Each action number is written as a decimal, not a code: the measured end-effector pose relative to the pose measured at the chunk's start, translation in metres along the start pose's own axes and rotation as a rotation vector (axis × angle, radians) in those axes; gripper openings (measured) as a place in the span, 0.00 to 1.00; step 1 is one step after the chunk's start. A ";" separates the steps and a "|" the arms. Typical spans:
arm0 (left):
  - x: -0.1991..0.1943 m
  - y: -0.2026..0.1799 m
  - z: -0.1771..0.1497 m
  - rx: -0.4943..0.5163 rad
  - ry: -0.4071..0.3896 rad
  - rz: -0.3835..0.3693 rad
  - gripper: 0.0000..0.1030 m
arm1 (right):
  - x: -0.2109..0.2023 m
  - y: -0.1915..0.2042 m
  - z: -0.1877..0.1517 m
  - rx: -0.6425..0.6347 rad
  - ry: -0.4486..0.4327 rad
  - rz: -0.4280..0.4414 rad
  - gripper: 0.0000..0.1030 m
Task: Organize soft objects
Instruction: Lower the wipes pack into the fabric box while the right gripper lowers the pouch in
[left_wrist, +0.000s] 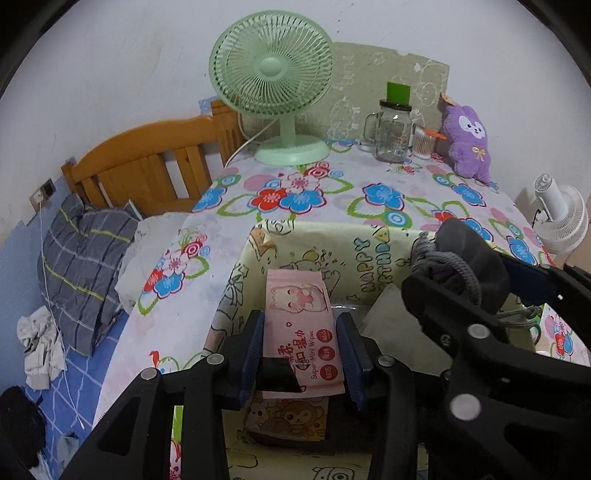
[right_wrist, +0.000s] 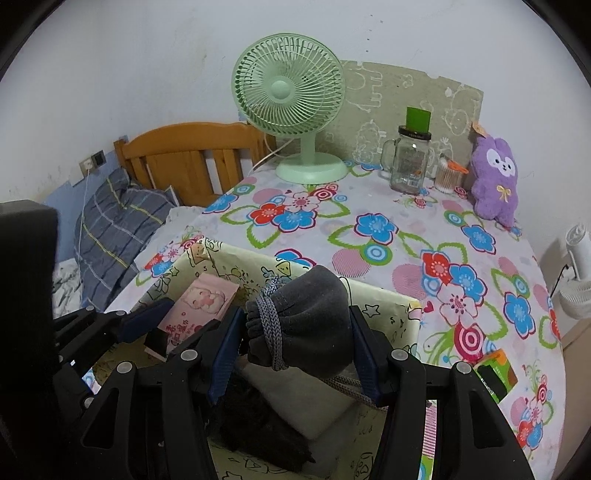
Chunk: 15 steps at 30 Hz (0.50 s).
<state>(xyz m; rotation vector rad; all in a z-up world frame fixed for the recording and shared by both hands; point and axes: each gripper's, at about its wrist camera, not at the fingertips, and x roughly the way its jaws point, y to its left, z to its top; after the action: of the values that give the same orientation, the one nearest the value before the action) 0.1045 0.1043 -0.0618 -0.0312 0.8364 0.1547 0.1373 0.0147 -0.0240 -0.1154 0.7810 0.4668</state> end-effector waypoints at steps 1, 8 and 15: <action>0.001 0.001 0.000 -0.001 0.000 0.004 0.41 | 0.001 0.001 0.000 -0.004 0.003 -0.003 0.58; 0.000 0.005 0.001 -0.016 0.020 -0.056 0.51 | 0.002 0.005 0.004 -0.019 0.014 -0.010 0.58; -0.009 0.002 -0.001 0.000 0.005 -0.085 0.68 | 0.008 0.005 0.005 -0.010 0.037 0.028 0.60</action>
<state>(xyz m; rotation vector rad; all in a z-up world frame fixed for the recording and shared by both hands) 0.0976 0.1054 -0.0556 -0.0673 0.8389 0.0746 0.1428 0.0235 -0.0255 -0.1232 0.8176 0.4963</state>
